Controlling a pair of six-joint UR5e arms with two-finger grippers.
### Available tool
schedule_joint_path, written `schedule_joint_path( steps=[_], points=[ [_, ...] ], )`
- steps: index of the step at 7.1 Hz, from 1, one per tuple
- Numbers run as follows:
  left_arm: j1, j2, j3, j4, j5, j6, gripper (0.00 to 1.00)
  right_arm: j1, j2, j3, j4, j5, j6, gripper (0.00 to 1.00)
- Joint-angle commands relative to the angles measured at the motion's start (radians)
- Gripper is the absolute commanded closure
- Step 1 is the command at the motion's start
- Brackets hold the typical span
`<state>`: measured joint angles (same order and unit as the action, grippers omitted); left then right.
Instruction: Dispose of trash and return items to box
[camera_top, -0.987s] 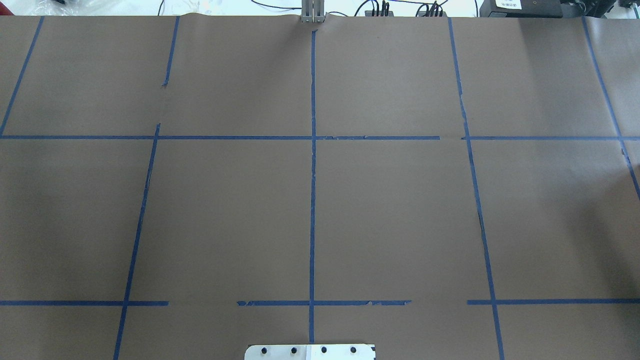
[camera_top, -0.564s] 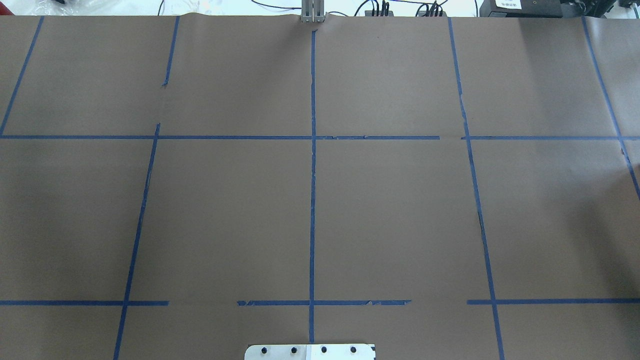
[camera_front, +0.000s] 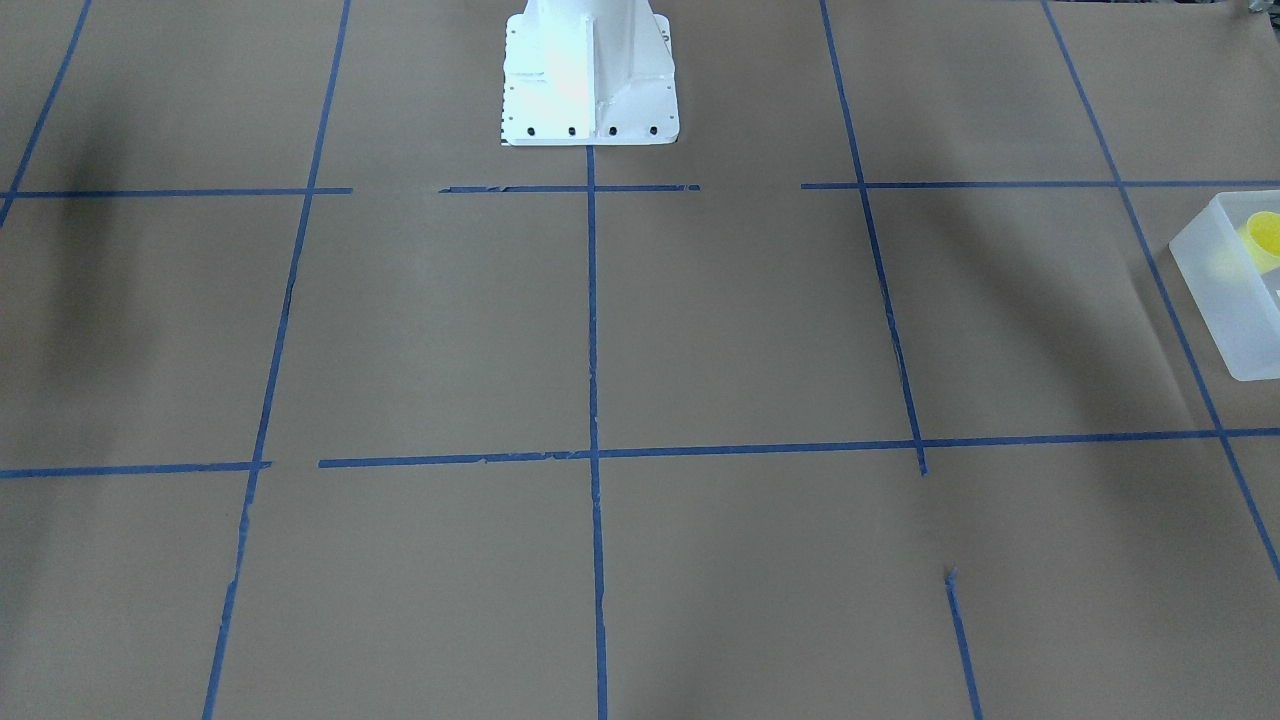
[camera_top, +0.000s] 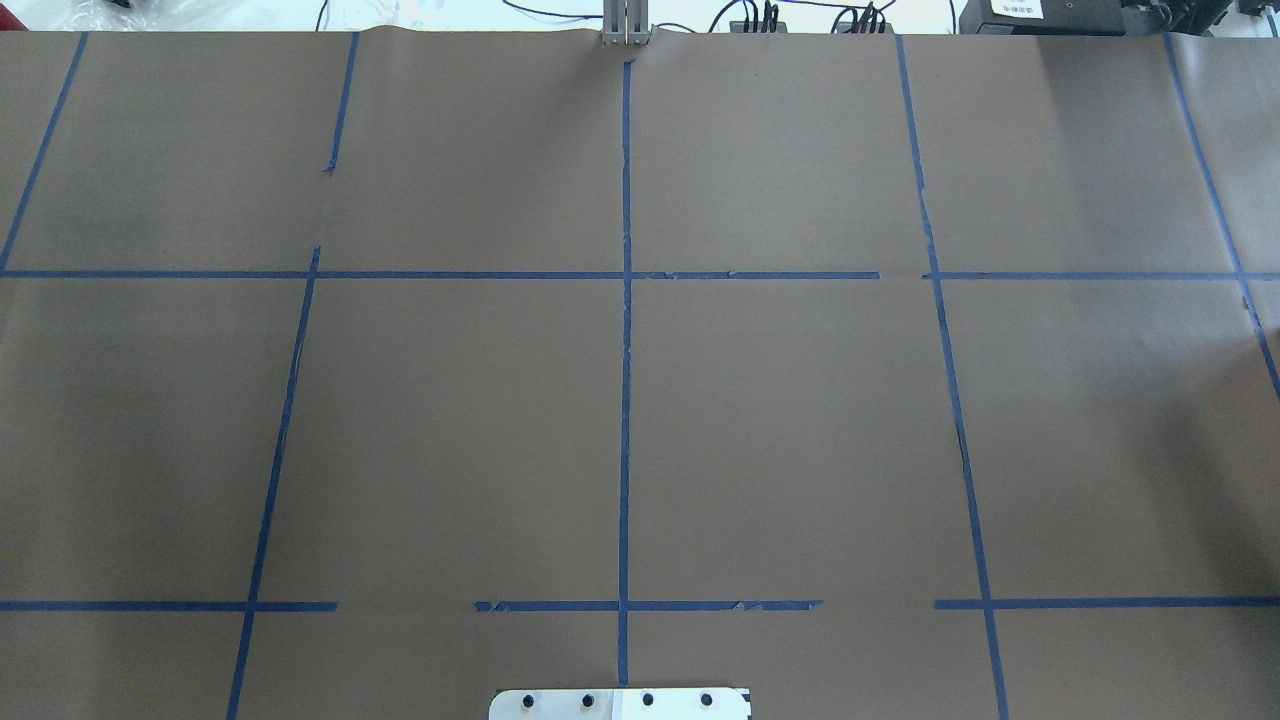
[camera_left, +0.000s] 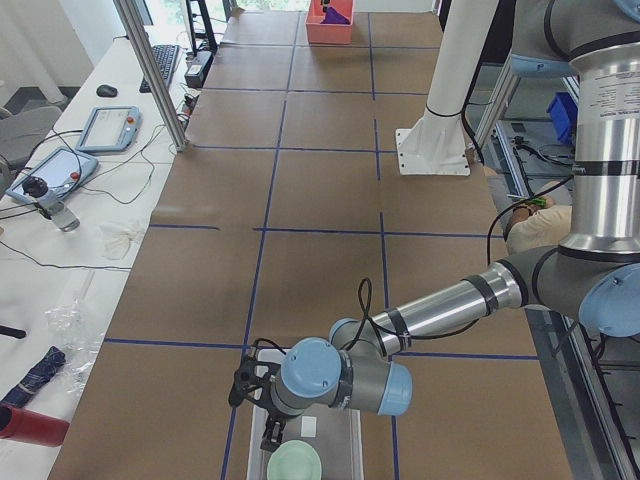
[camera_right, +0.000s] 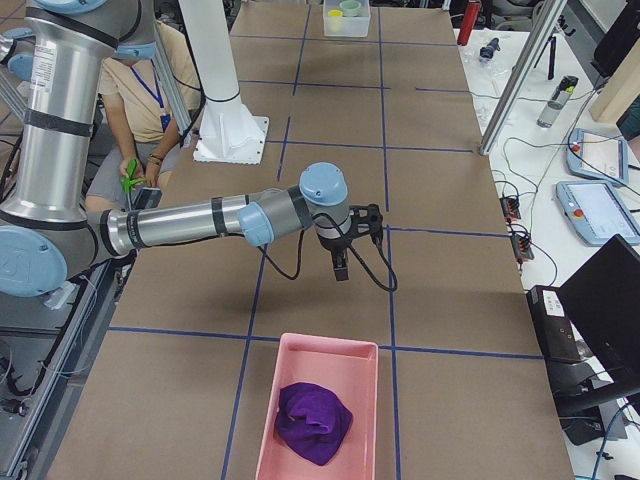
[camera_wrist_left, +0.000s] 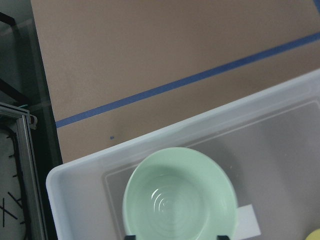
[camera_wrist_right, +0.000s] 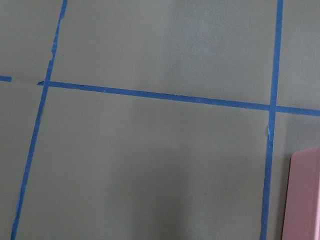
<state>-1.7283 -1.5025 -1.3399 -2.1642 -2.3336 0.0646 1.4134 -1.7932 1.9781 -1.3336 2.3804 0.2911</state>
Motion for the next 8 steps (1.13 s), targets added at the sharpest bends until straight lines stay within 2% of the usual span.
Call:
schedule_joint_path(
  steps=[1,2,3,5,7,8],
  points=[
    [0.189,0.004,-0.266,0.155,0.07,-0.199,0.03,-0.031,0.009,0.001,0.001,-0.032,0.002,0.0],
    [0.213,0.002,-0.389,0.308,0.11,-0.201,0.02,-0.034,0.021,-0.001,-0.001,-0.049,0.002,0.0],
    [0.234,0.005,-0.471,0.398,0.111,-0.201,0.01,-0.039,0.037,-0.013,-0.004,-0.049,0.002,0.0],
    [0.236,0.037,-0.479,0.399,0.068,-0.2,0.01,-0.048,0.051,-0.039,-0.028,-0.047,0.002,0.0],
    [0.237,0.098,-0.476,0.379,-0.134,-0.2,0.01,-0.042,0.071,-0.042,-0.123,-0.03,-0.016,0.0],
    [0.237,0.146,-0.481,0.312,-0.153,-0.201,0.01,-0.034,0.06,-0.044,-0.131,-0.023,-0.073,0.0]
  ],
)
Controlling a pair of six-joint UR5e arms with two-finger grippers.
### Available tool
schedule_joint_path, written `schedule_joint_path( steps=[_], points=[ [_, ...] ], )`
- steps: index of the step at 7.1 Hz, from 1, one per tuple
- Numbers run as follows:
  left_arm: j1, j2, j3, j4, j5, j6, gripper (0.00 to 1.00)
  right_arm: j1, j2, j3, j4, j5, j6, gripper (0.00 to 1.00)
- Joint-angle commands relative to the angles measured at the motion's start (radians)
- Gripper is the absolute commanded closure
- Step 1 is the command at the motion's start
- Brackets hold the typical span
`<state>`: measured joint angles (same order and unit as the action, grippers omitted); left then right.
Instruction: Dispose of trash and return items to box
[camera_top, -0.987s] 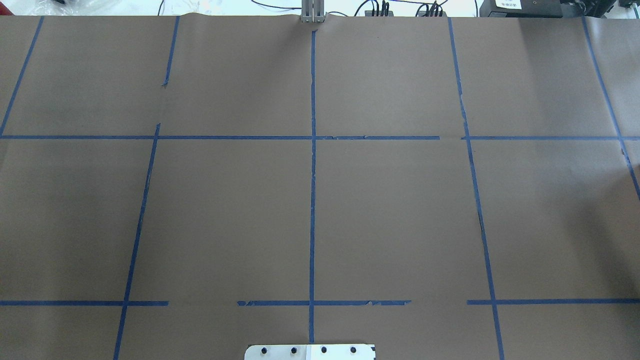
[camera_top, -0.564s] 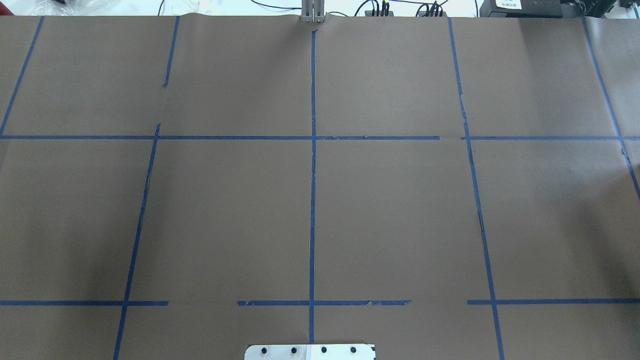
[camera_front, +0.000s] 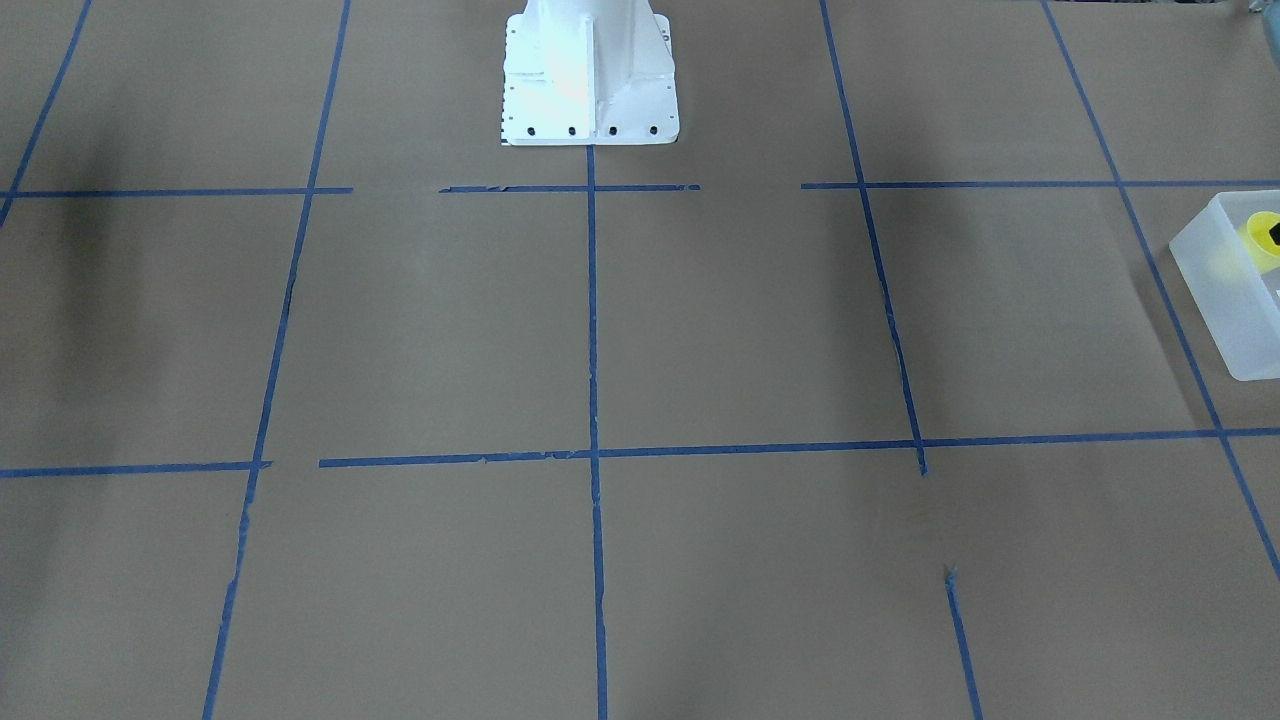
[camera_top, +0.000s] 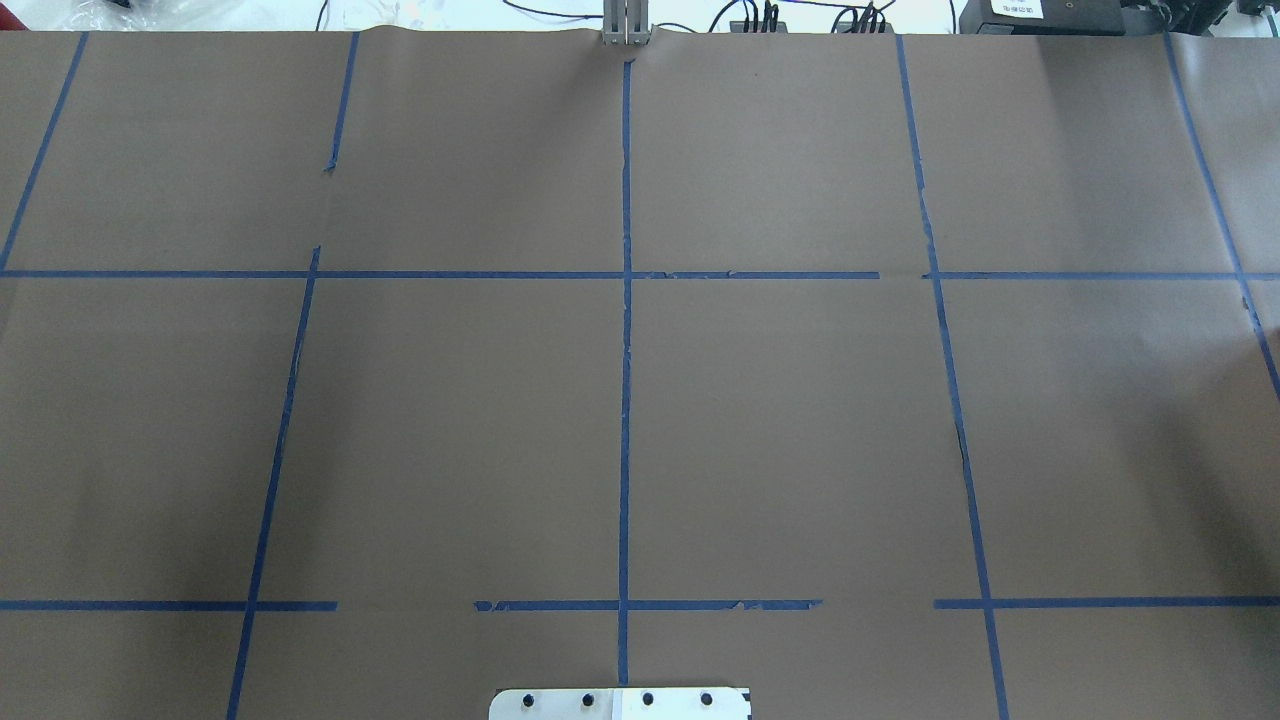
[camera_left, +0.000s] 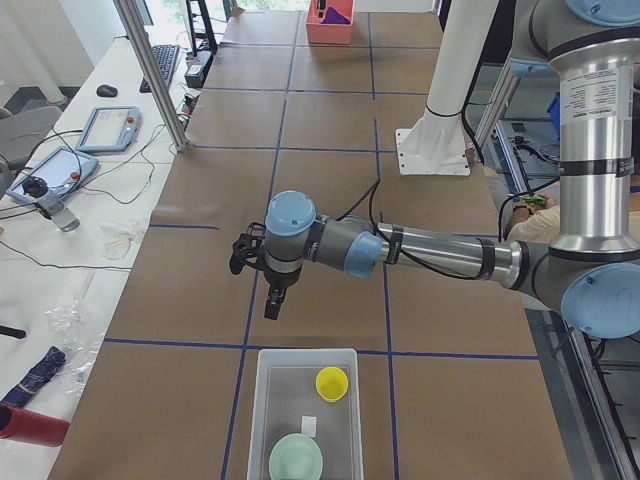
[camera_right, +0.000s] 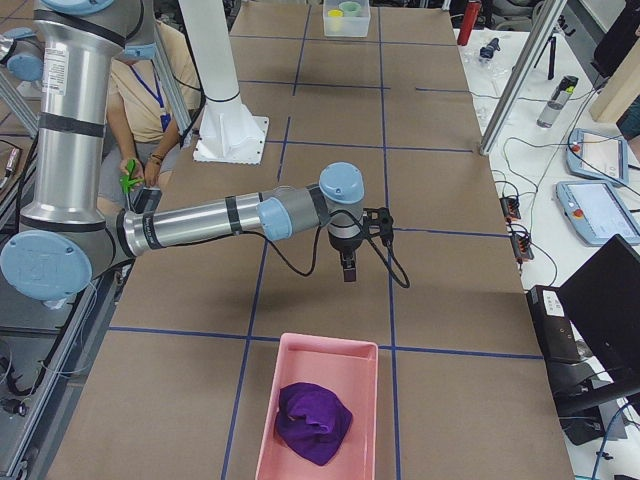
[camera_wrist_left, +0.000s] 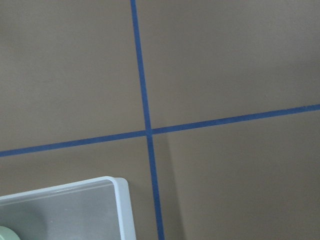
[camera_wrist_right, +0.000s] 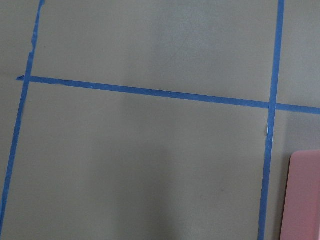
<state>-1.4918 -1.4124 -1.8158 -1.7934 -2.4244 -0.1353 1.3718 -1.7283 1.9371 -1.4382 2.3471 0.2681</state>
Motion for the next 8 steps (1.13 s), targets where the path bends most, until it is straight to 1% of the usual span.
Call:
schedule_joint_path(
  steps=[1,2,3,4,5,6,7,8],
  points=[
    [0.001,0.081,-0.003,-0.11,-0.058,-0.007,0.0,0.035,-0.004,-0.001,-0.075,0.014,-0.111,0.0],
    [0.001,0.082,-0.01,-0.11,-0.053,-0.007,0.0,0.053,-0.001,-0.001,-0.131,0.017,-0.207,0.0],
    [0.002,0.11,-0.034,-0.11,-0.032,-0.01,0.0,0.053,0.003,-0.001,-0.161,0.018,-0.245,0.0],
    [0.002,0.121,-0.049,-0.109,0.093,-0.009,0.0,0.053,-0.004,0.006,-0.16,0.018,-0.245,0.0],
    [0.001,0.128,-0.045,-0.106,0.149,-0.007,0.0,0.053,-0.005,0.008,-0.16,0.018,-0.245,0.0],
    [-0.002,0.13,-0.048,-0.1,0.137,-0.004,0.0,0.053,-0.007,0.002,-0.156,0.018,-0.245,0.0],
    [-0.005,0.142,-0.054,-0.09,0.07,-0.004,0.0,0.053,-0.008,0.0,-0.151,0.018,-0.239,0.0],
    [-0.008,0.15,-0.071,-0.089,0.071,0.002,0.01,0.053,-0.008,0.0,-0.15,0.018,-0.237,0.0]
  ],
)
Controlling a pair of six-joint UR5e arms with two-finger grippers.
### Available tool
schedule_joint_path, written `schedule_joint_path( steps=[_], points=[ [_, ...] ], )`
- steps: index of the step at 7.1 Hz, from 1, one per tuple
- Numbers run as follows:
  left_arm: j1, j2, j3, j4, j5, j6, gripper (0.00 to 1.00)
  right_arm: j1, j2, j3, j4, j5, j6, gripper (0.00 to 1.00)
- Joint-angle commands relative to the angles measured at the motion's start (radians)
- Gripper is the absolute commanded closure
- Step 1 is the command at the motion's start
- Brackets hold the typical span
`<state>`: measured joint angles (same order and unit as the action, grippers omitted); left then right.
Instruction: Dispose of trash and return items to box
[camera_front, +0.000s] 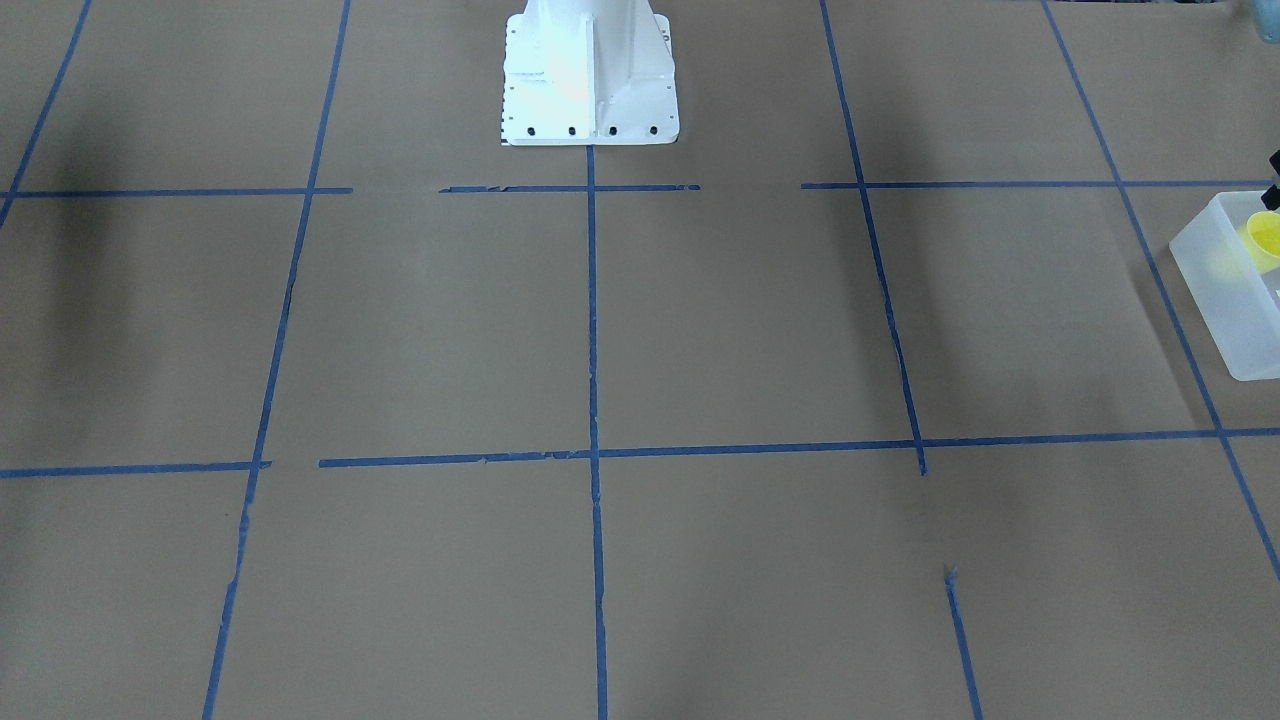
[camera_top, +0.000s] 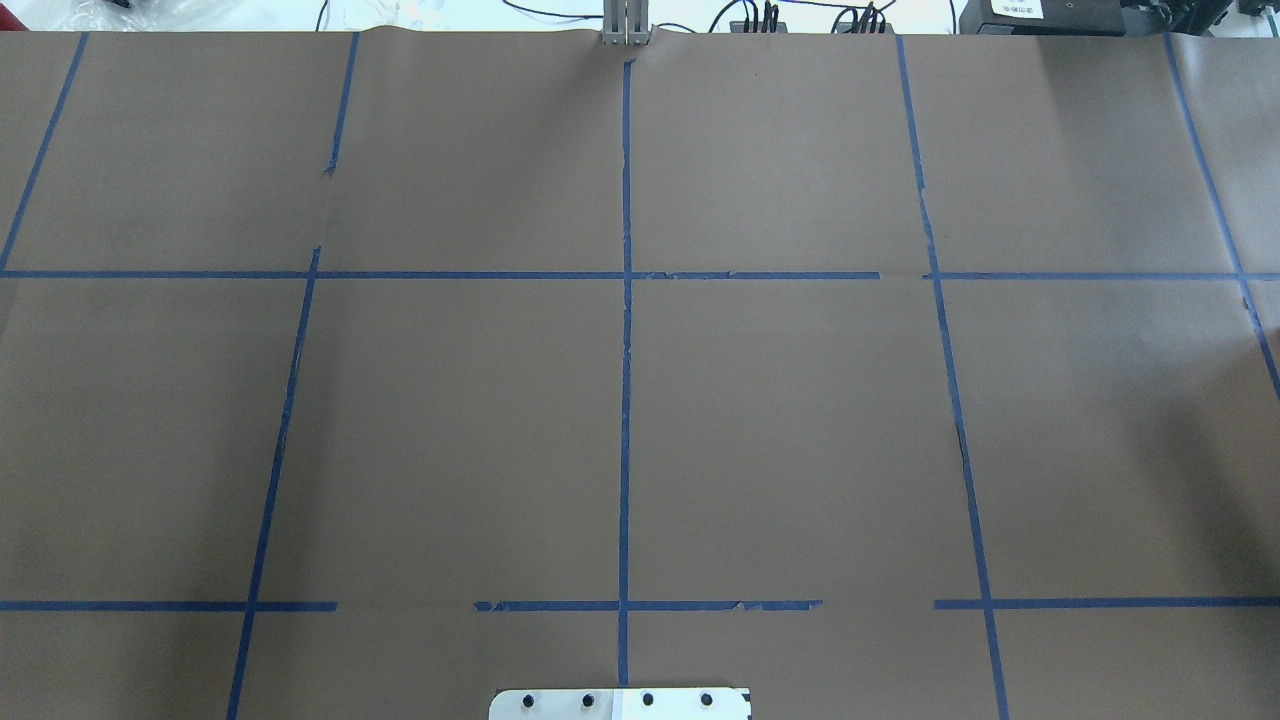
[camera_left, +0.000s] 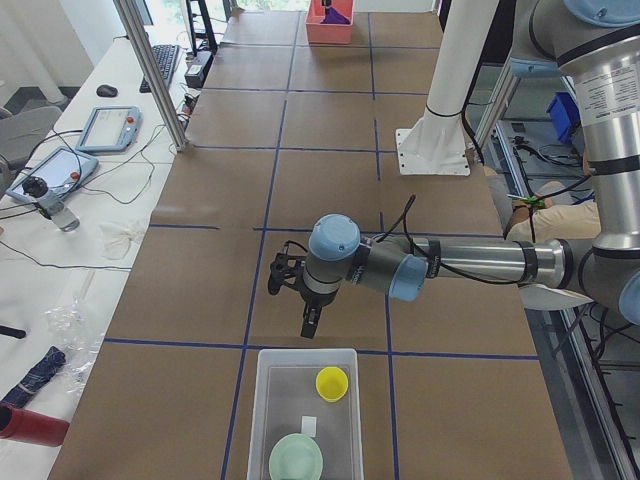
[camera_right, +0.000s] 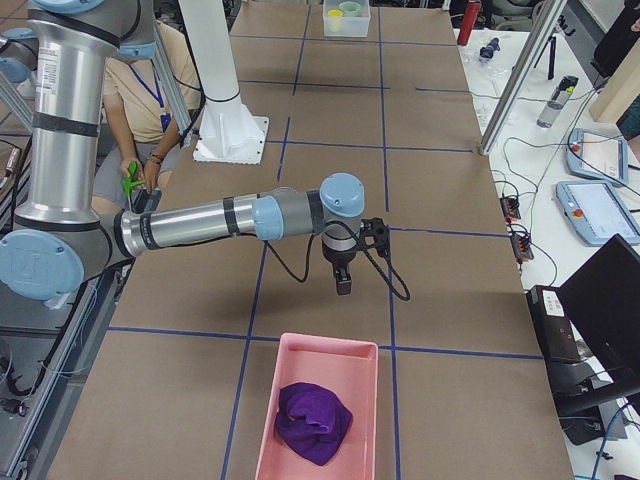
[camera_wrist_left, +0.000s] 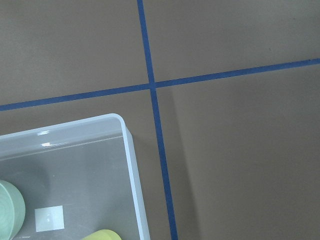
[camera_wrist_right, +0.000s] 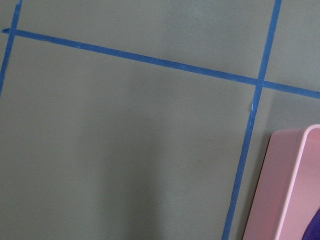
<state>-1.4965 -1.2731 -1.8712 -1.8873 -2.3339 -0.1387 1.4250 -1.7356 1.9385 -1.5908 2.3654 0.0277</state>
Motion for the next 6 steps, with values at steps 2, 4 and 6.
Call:
schedule_joint_path(
  steps=[2,4,6],
  points=[
    [0.007,0.033,-0.074,0.004,0.028,0.02,0.01,0.0,-0.001,-0.003,0.003,-0.001,0.005,0.0],
    [-0.008,0.04,-0.069,0.045,0.073,0.162,0.0,0.0,-0.001,0.005,0.005,0.0,0.006,0.0],
    [0.007,0.043,-0.083,0.105,0.015,0.068,0.0,-0.001,-0.005,0.008,0.005,0.014,0.008,0.0]
  ],
)
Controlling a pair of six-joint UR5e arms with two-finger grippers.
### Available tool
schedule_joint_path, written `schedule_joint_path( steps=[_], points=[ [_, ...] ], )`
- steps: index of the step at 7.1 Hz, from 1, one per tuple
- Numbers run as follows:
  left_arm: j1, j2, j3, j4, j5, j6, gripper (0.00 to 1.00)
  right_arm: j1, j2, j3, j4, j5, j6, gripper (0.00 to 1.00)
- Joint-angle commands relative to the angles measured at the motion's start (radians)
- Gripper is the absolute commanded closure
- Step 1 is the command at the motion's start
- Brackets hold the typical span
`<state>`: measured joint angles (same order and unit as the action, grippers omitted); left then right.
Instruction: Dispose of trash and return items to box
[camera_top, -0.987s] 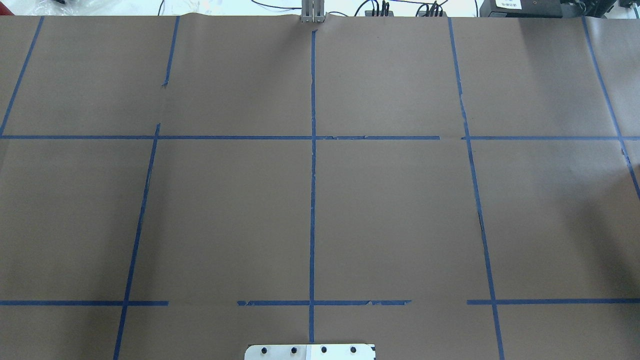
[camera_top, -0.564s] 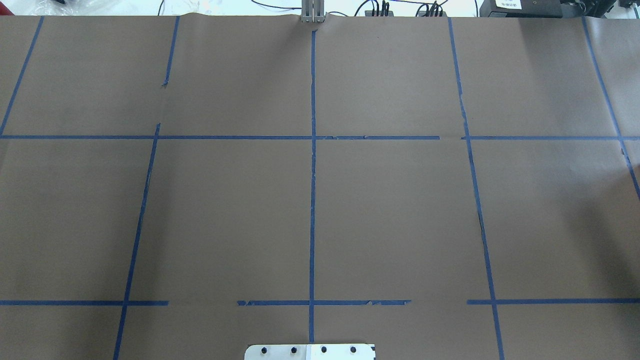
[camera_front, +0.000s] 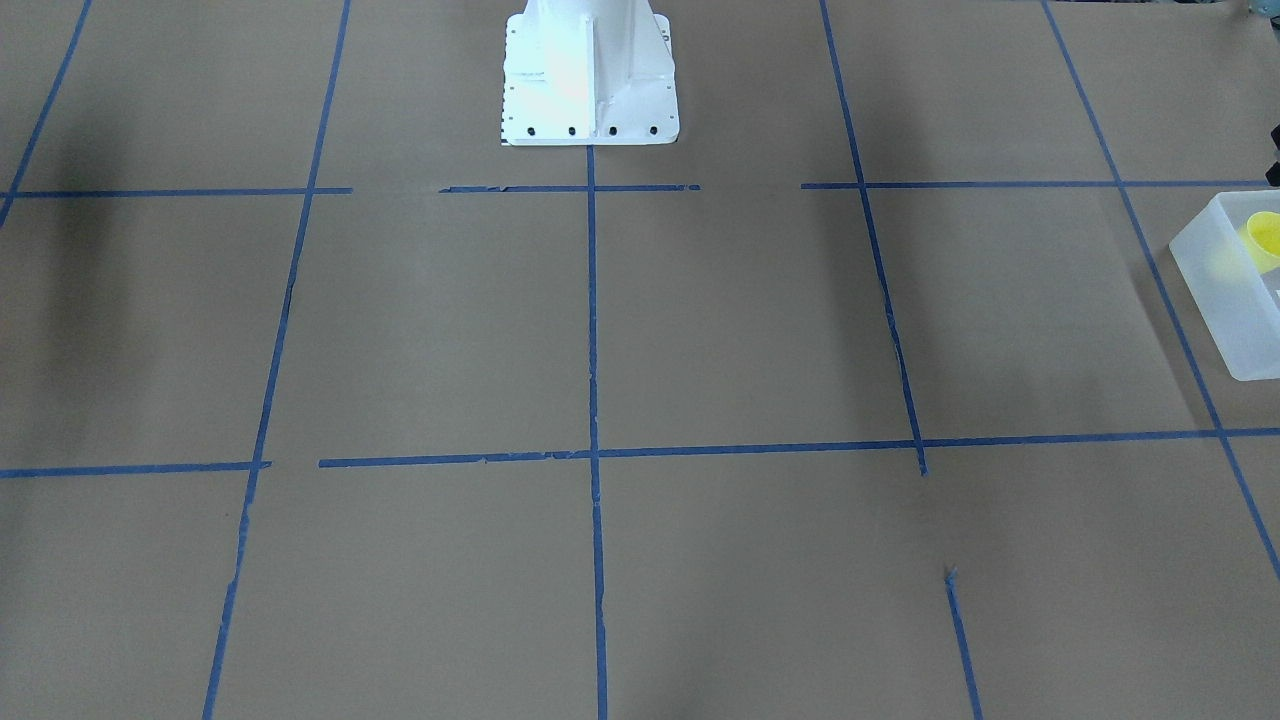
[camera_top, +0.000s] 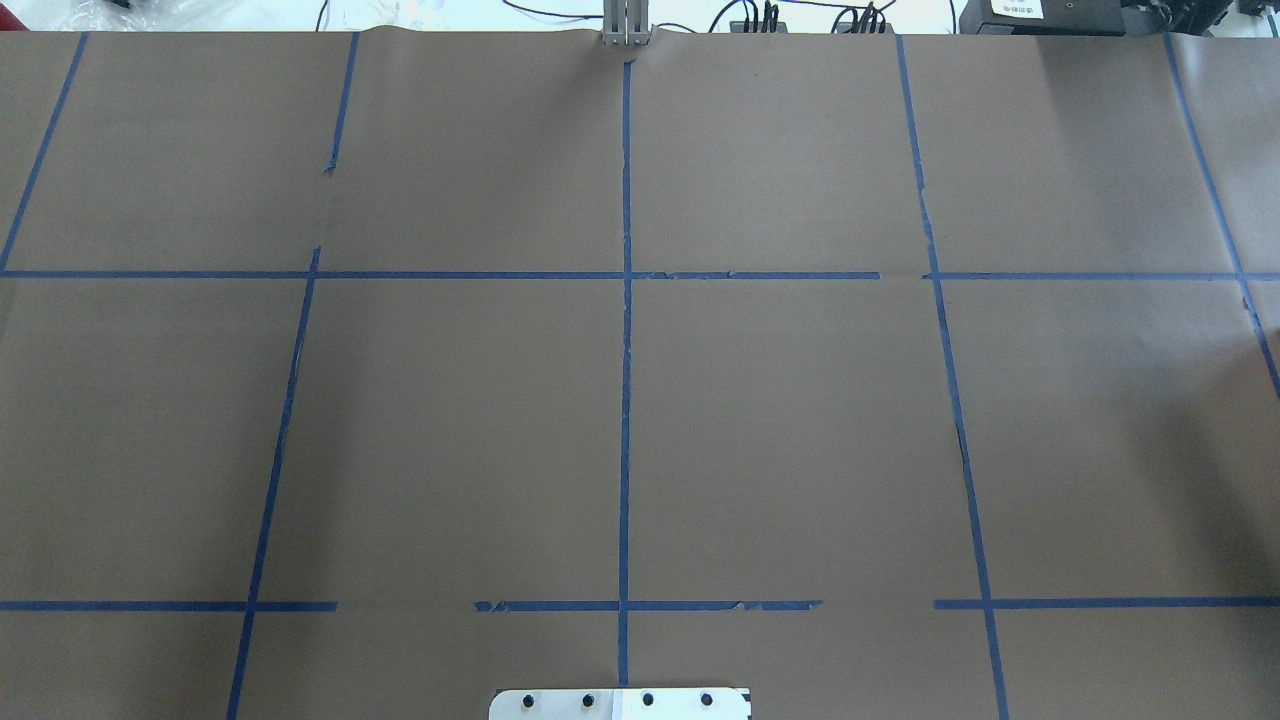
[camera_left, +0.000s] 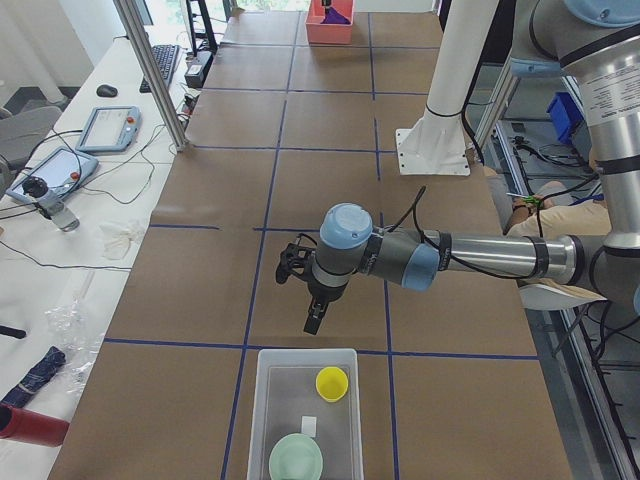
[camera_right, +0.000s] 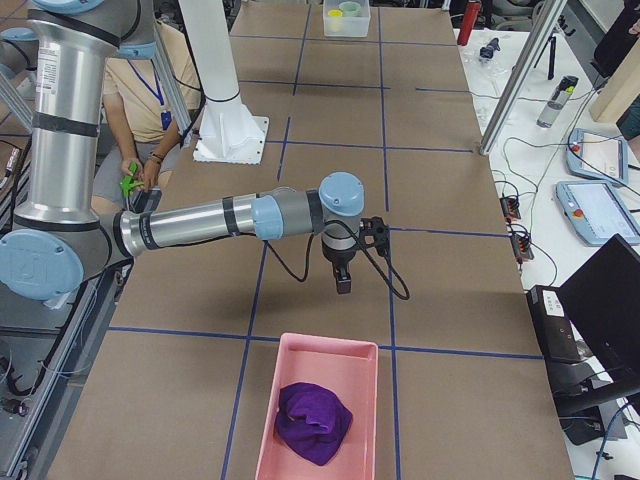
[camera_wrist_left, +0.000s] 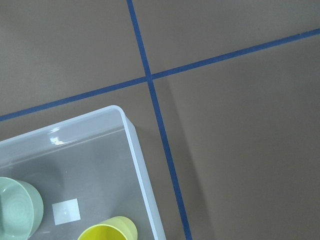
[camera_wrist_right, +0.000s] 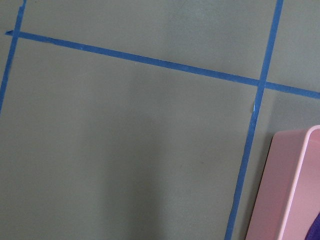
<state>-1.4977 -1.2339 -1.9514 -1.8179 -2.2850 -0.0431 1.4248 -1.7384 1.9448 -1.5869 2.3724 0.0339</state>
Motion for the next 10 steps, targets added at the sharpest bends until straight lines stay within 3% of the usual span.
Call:
schedule_joint_path(
  steps=[1,4,5,10],
  points=[
    [0.061,0.013,-0.017,0.057,-0.066,-0.027,0.0,0.0,-0.006,0.003,0.001,0.014,0.001,0.0],
    [0.148,0.03,-0.055,0.08,-0.06,-0.02,0.0,-0.001,-0.027,0.025,-0.001,0.022,0.0,0.0],
    [0.164,0.054,-0.06,0.078,-0.012,0.068,0.0,-0.001,-0.027,0.023,-0.001,0.021,0.0,0.0],
    [0.165,0.059,-0.064,0.08,-0.017,0.064,0.0,-0.001,-0.023,0.025,0.001,0.021,0.0,0.0]
  ],
)
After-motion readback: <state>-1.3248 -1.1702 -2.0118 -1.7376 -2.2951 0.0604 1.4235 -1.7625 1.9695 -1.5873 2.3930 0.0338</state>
